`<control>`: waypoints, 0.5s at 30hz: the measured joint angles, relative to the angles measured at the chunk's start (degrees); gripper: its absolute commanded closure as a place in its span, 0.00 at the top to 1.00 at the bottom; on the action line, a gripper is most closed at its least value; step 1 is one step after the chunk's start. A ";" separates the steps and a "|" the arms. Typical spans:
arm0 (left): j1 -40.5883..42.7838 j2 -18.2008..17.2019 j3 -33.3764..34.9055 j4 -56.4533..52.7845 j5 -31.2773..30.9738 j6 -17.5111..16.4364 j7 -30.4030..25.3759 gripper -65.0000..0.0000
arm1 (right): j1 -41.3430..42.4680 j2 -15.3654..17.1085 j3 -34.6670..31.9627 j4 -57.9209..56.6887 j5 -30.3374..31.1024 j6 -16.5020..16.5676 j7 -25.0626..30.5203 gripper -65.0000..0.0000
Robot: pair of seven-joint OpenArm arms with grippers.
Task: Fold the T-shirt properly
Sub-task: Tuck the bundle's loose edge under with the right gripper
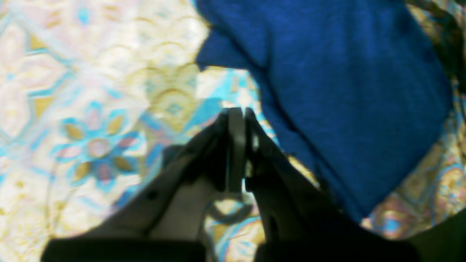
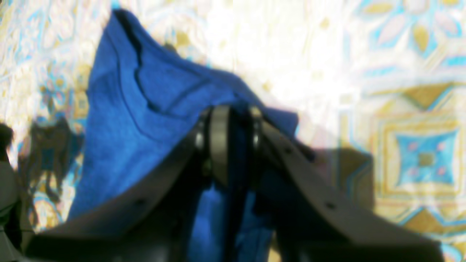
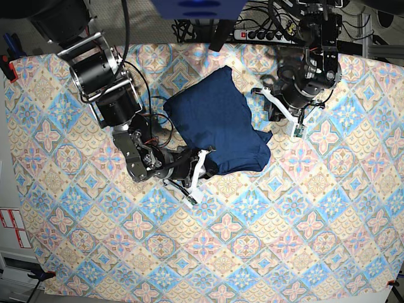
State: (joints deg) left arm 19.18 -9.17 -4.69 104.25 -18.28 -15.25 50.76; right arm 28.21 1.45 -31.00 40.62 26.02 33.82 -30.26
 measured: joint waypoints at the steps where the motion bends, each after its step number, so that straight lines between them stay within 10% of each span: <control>1: -0.02 0.00 0.07 0.00 -0.13 0.00 -0.02 0.00 | 0.04 0.00 0.00 -0.02 0.00 0.00 0.20 0.13; 8: -0.09 0.76 0.28 -0.48 0.07 0.00 0.00 0.00 | 0.07 -0.17 0.00 -1.20 -0.02 0.02 0.57 0.13; 15: 0.90 0.63 0.04 -0.28 0.09 0.04 -0.35 0.00 | 0.28 -2.86 0.90 -9.62 -14.47 0.02 12.74 0.12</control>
State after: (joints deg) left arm 20.08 -8.54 -4.64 103.96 -18.20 -15.20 50.41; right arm 28.49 -1.41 -30.11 31.00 11.55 33.85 -17.52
